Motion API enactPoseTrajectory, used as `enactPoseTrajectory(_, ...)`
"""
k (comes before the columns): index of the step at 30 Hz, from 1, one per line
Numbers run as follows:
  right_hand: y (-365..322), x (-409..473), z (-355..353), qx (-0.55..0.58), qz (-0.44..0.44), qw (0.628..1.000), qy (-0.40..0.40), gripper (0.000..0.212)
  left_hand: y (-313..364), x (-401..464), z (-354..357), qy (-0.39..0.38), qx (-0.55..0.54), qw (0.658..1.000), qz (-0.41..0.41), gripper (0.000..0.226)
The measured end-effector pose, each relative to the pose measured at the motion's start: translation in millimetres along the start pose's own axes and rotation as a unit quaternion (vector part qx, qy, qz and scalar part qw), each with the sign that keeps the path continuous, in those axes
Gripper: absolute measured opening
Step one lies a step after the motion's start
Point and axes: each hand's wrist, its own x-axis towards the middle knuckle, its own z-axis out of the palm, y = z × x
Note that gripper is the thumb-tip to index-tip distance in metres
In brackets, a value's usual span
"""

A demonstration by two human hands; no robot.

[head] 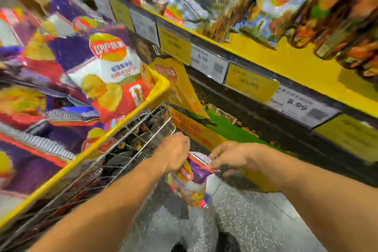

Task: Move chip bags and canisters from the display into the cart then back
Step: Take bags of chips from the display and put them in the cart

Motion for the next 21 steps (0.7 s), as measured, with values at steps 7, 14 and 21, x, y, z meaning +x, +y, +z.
enactPoseTrajectory(7, -72.5, -115.8, -56.7, 0.005, -0.056, 0.998, -0.007, 0.062, 69.9, -19.3, -110.4, 0.049, -0.029, 0.998, 0.013, 0.042)
enactPoseTrajectory(14, -113.0, -184.7, -107.1, -0.04, -0.132, 0.983, 0.125, 0.049, 129.3, -29.7, -201.2, 0.105, -0.082, 0.991, 0.017, 0.025)
enactPoseTrajectory(21, -116.6, -230.1, -186.7, 0.083, -0.158, 0.971, 0.161, 0.045, 160.6, -24.8, -278.7, 0.018, -0.449, 0.893, 0.015, 0.054)
